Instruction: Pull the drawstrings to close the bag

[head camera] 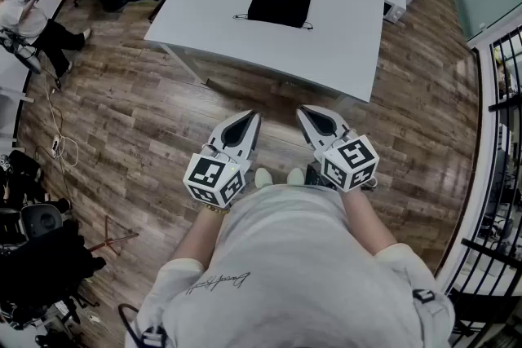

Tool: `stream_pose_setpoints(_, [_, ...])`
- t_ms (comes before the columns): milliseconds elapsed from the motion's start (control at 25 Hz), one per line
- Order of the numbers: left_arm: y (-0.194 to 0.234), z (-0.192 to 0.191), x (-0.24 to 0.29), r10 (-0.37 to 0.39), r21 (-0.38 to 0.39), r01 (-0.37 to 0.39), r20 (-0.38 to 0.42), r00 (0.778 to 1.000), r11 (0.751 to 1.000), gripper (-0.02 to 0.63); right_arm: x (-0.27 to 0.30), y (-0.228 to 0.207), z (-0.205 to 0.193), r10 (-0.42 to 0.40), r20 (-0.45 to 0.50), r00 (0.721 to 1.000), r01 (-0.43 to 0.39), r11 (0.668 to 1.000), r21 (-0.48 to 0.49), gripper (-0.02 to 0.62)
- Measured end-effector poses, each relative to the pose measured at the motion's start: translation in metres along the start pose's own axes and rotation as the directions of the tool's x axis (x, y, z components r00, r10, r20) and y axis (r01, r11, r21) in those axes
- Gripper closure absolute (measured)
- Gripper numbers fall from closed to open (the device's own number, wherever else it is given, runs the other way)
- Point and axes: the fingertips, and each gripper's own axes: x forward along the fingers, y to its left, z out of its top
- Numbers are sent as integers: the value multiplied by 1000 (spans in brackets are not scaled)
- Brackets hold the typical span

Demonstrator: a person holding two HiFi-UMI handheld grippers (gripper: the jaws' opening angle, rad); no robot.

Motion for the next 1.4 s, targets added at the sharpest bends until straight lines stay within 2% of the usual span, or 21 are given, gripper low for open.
stream_pose_setpoints(240, [5,2,-3,-4,-27,4,10,1000,1000,595,4,7,-2,1,-6,1000,-1,1000,2,572])
stream_pose_setpoints(840, [22,6,-13,-34,-20,34,22,999,999,595,21,21,2,4,29,1000,-5,999,37,572])
stream_pose_setpoints(1400, [56,7,-40,-57,-21,58,31,998,998,595,44,48,-1,1,15,1000,0,1000,-19,572])
